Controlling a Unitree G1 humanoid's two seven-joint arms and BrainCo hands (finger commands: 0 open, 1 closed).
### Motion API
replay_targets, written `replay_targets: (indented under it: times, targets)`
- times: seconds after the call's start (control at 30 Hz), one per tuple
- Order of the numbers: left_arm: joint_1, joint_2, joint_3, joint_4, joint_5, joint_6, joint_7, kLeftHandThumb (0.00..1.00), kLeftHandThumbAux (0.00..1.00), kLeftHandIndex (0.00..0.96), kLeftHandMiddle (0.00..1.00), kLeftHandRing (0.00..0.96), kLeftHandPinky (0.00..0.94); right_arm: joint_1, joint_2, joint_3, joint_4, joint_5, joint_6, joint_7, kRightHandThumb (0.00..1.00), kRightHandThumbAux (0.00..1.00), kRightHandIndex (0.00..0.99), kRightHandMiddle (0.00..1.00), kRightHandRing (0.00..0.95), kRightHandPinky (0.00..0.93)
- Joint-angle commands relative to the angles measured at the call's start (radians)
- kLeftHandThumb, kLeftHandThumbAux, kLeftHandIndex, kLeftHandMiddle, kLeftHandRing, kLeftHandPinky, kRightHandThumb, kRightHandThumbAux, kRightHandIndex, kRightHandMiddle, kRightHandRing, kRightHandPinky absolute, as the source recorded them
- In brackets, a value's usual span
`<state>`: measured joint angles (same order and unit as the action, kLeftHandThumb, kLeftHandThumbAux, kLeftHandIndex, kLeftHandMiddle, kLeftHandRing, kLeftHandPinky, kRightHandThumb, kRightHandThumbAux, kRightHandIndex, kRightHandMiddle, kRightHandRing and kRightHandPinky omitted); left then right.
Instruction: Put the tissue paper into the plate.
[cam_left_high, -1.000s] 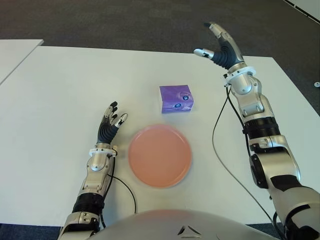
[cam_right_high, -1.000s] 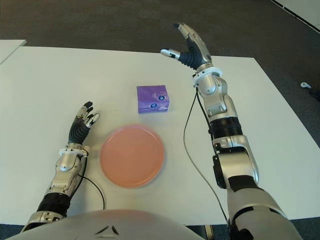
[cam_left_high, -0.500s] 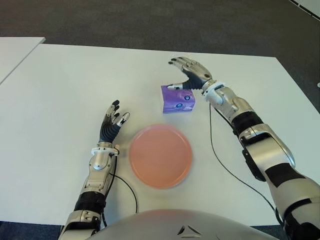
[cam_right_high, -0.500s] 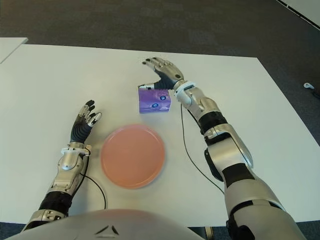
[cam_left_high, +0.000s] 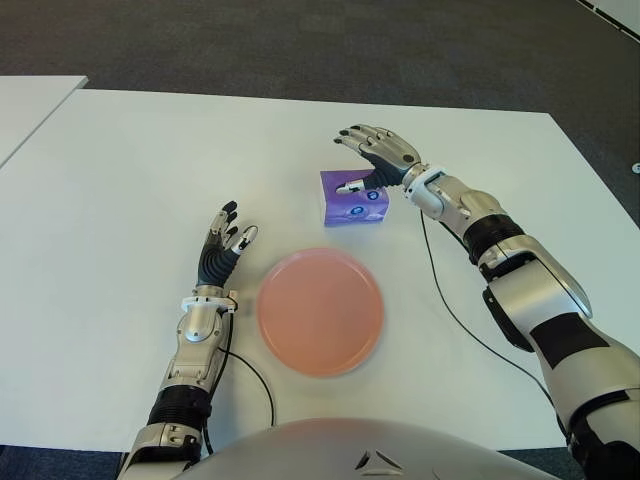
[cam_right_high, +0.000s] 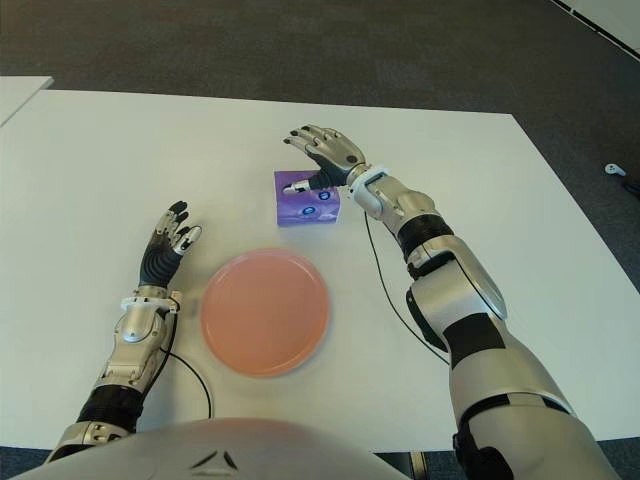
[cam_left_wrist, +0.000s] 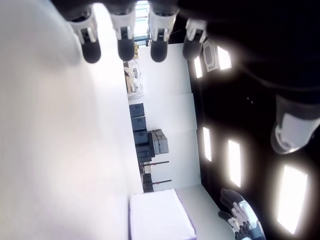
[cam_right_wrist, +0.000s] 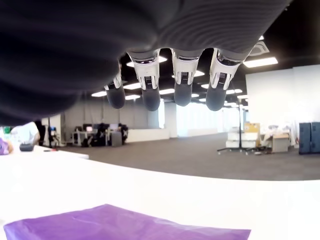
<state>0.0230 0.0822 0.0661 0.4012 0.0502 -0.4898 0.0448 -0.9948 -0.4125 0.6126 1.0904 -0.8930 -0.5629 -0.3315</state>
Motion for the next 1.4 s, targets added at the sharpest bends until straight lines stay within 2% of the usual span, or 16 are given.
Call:
replay_targets:
  times: [0.03,0.67,1.4]
  targets:
    - [0.022,-0.006,0.003,0.019,0.008,0.021,0.016,0.328,0.421,0.0,0.0,0.0,0.0,-0.012,0.002,0.027,0.022,-0.019,-0.009,-0.007,0.385,0.21,0.0,0.0,0.0,0.0]
    - [0.02,-0.004,0.004,0.019,0.018,0.023,0.029,0.31,0.427,0.0,0.0,0.0,0.0,-0.02,0.004,0.061,0.06,-0.016,-0.002,0.044,0.411,0.253,0.0,0.0,0.0,0.0]
    - [0.026,-0.009,0.009,0.004,-0.019,0.03,0.013,0.343,0.438,0.0,0.0,0.0,0.0,-0.025,0.019,0.061,0.111,0.003,0.002,0.082,0.381,0.281,0.0,0.0,0.0,0.0]
